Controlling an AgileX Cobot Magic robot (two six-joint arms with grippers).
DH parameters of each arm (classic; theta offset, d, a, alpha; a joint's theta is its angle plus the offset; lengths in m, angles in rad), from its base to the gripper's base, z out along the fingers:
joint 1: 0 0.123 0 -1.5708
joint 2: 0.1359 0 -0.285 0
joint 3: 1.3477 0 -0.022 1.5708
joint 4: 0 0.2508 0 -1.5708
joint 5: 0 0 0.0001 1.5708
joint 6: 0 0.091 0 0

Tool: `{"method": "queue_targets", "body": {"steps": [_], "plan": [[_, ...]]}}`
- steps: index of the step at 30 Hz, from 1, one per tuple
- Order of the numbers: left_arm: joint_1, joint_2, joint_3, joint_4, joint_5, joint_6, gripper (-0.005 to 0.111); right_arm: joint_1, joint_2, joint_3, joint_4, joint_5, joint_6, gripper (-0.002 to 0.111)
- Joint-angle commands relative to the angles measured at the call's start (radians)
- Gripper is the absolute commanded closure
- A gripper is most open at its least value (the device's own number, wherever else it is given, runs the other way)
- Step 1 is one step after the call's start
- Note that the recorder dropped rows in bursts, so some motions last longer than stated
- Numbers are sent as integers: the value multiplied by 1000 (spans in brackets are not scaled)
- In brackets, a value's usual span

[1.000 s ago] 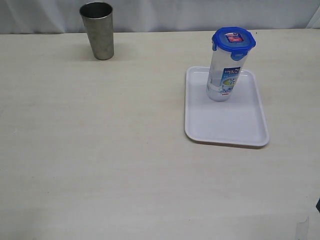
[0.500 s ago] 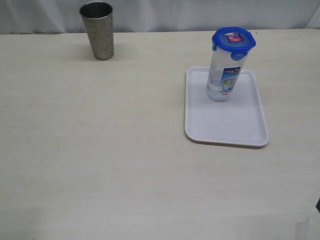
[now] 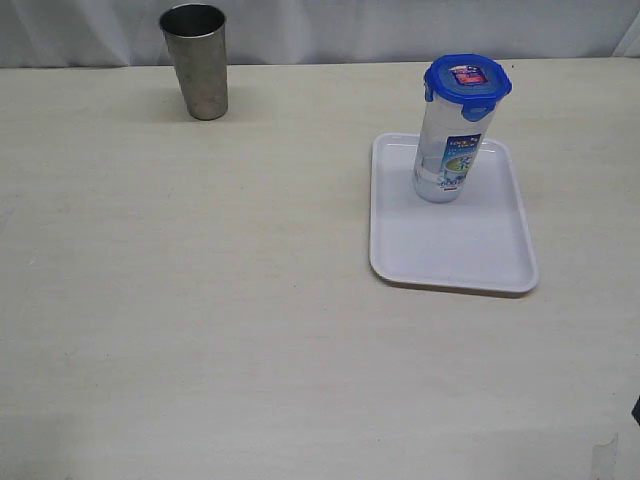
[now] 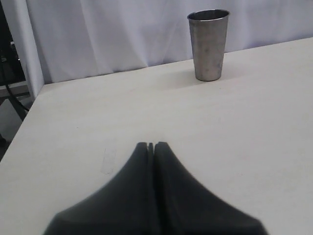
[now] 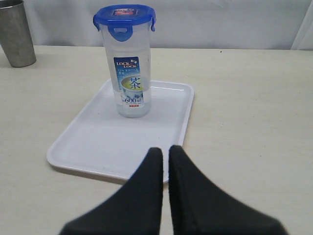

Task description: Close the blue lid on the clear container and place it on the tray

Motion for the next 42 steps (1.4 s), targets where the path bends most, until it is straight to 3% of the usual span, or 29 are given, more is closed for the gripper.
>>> {"method": "queue_targets", "body": {"steps": [1, 42], "plan": [[1, -2, 3, 0, -4, -14, 107, 0, -6, 1, 2, -12, -6, 104], [1, -2, 3, 8, 8, -12, 107, 0, -6, 1, 2, -12, -6, 104]]}}
